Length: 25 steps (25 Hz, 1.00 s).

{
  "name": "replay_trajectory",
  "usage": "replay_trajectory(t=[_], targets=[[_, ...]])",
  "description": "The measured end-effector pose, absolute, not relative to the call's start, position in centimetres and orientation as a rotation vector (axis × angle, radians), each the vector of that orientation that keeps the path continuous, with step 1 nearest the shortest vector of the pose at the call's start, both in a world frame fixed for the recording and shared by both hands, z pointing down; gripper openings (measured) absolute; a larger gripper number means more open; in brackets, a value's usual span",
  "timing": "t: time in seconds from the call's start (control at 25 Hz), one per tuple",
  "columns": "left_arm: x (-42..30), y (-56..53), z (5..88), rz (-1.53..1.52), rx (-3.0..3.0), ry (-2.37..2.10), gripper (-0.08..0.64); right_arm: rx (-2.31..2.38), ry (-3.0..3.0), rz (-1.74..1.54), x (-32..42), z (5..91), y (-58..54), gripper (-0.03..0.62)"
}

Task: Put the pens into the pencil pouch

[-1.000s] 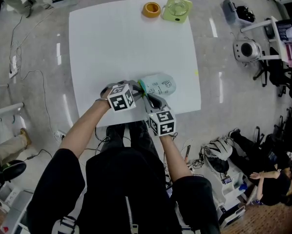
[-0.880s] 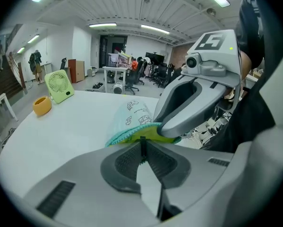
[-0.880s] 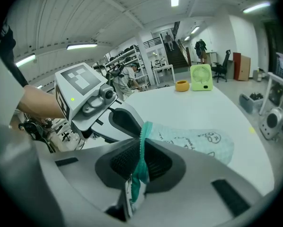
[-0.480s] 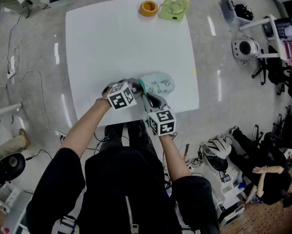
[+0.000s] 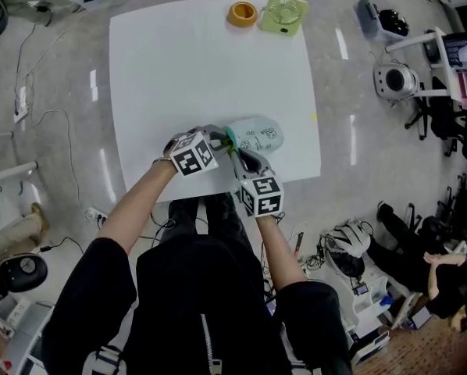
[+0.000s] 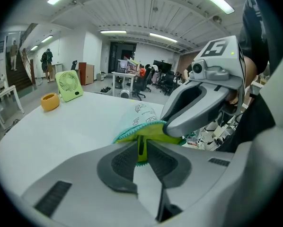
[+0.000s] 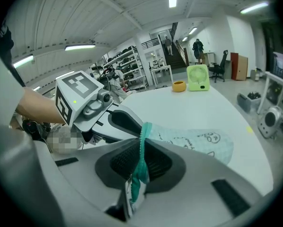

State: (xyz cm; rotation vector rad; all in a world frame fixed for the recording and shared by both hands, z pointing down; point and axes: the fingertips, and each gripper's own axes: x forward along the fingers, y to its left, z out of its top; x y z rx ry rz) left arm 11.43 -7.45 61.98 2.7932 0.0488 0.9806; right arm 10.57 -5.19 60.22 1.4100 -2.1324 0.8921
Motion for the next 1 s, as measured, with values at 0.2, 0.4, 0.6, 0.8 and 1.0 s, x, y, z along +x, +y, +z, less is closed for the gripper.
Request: replay_trajectory(t=[0.2, 0.4, 0.6, 0.8, 1.0], targets=[[10.1, -7.7, 61.3, 0.964, 2.788, -0.001, 0.058, 1.421, -2.118, 0.896, 11.1, 60.6, -5.2, 0.037], [7.8, -8.9, 61.0, 0.892, 2.738, -0.134, 0.058, 1.436, -2.083, 0.931, 11.6, 61.7, -5.6, 0.038], [4.8, -9.4, 60.6, 0.81, 2.645, -0.267, 0.058, 1.444, -2.033, 0.943, 11.7, 63.0, -6.2, 0.04], [1.5, -8.4, 61.0, 0.796, 2.583, -0.358, 0.058, 1.388, -1.968, 0.902, 11.0, 65.2, -6.3, 0.043], [-1.3, -7.3, 59.9, 0.761, 2.571, -0.443, 0.058, 1.337, -1.91, 0.876, 10.3, 67.5, -6.1, 0.046]])
